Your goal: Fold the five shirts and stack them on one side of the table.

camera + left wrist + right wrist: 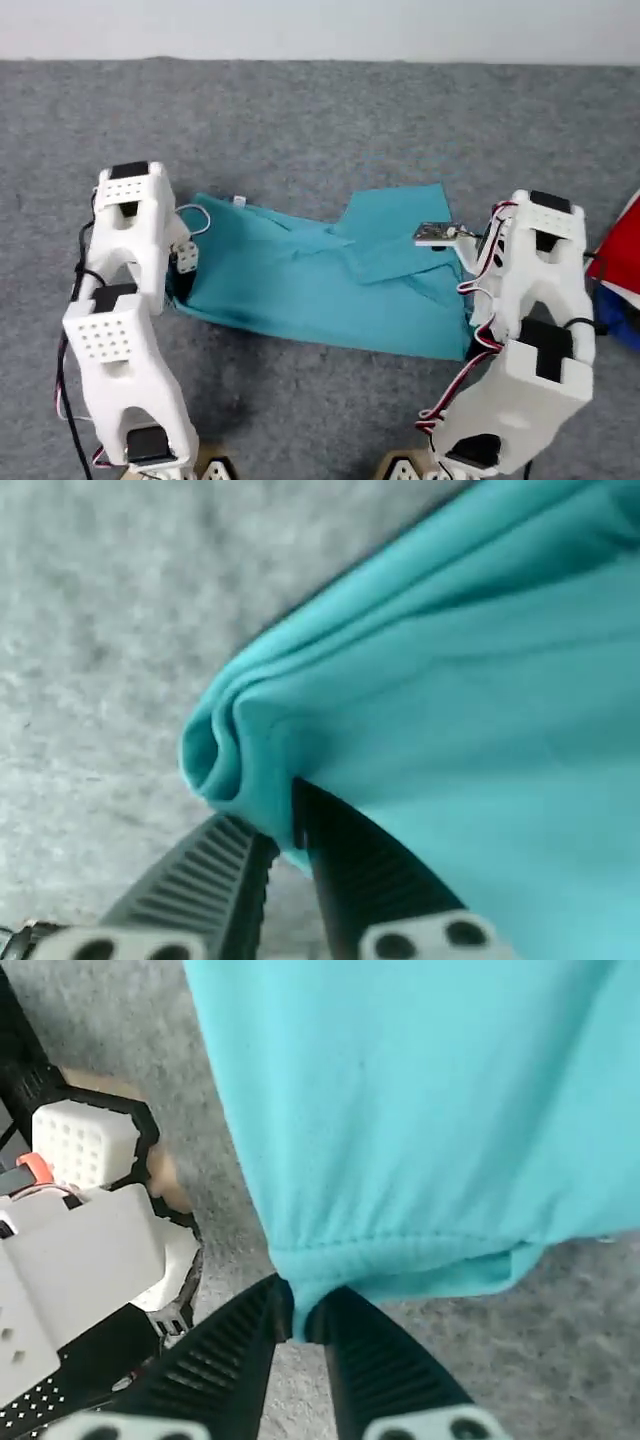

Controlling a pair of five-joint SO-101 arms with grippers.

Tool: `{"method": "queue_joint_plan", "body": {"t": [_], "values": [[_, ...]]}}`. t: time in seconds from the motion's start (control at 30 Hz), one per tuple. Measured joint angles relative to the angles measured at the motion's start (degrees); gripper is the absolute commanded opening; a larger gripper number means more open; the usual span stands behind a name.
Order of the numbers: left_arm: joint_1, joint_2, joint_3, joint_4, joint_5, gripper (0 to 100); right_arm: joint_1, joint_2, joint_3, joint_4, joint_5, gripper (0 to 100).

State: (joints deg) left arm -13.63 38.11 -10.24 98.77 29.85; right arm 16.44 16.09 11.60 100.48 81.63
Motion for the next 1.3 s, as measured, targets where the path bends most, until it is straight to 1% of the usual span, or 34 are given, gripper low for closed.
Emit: {"method": "queue_joint_plan", "body": {"t": [0.07, 0.1, 0.17, 0.2, 0.3, 0.37, 0.5, 0.67, 0.83, 0.93, 1.03, 1.3], "values": [[0.00, -0.18, 0.09, 0.00, -0.18, 3, -0.09, -0.62, 0.00, 0.00, 0.09, 10.7], [0.00, -0.26, 0.09, 0.00, -0.26, 5, -0.26, -1.23, 0.00, 0.00, -0.18, 14.8], [0.00, -0.44, -0.53, 0.00, -0.35, 13, -0.53, -3.08, -0.35, 0.00, -2.20, 22.1], [0.00, -0.44, -0.97, 0.00, -0.35, 18, -1.14, -3.96, -0.79, 0.00, -3.16, 24.3], [-0.18, -0.53, -1.49, 0.00, -0.35, 34, -3.96, -6.15, -1.58, 0.00, -4.22, 23.4], [-0.44, -1.14, -1.49, 0.09, -0.35, 41, -5.98, -7.12, -1.67, 0.00, -4.48, 21.3], [-0.35, -3.25, -1.49, 0.09, -0.35, 41, -9.85, -8.97, -1.85, 0.00, -4.84, 18.4], [-0.09, -8.70, -1.49, 0.09, -0.88, 41, -18.29, -9.14, -4.66, -2.55, -10.90, 18.6], [-0.44, -11.87, -1.49, 0.09, -1.85, 41, -29.45, -3.34, -8.70, -5.80, -16.88, 18.7], [-1.93, -12.84, -1.49, 0.09, -1.93, 41, -33.41, 1.76, -13.63, -5.98, -19.43, 18.7], [-3.78, -12.84, -1.49, 0.09, -2.37, 41, -34.99, 7.12, -18.64, -5.98, -20.66, 18.7], [-10.46, -12.84, -1.49, 0.09, -7.12, 41, -34.81, 18.64, -27.87, -5.98, -20.84, 18.4]]}}
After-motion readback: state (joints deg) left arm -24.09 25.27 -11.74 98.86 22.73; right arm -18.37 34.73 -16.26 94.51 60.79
